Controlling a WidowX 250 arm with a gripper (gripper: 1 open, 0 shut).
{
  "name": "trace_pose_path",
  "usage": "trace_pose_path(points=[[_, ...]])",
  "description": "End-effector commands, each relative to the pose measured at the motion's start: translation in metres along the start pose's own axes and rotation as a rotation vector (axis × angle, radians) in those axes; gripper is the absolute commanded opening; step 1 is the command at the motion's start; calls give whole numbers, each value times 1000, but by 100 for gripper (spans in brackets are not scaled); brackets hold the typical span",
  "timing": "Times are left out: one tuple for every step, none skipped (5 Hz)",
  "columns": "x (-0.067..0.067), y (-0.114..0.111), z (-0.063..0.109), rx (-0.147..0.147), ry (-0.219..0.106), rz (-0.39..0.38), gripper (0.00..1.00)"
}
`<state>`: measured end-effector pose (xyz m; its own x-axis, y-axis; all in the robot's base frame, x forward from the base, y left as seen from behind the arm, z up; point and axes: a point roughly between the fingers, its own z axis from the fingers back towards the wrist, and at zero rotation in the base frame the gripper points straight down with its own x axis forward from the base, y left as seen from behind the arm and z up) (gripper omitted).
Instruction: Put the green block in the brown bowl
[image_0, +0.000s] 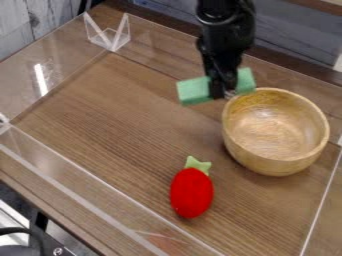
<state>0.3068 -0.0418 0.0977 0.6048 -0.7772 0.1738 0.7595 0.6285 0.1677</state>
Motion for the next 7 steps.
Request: trace_pose_path(points=[[25, -15, 13, 18, -71, -87, 0], [36, -27, 8, 10, -79, -114, 0], [46, -37, 0, -6, -86, -134, 0], [47, -40, -6, -21, -85, -126, 0], [47, -39, -10, -31, -85, -116, 100], [43, -37, -16, -44, -79, -105, 100], [39, -35, -20, -55, -76, -90, 100]])
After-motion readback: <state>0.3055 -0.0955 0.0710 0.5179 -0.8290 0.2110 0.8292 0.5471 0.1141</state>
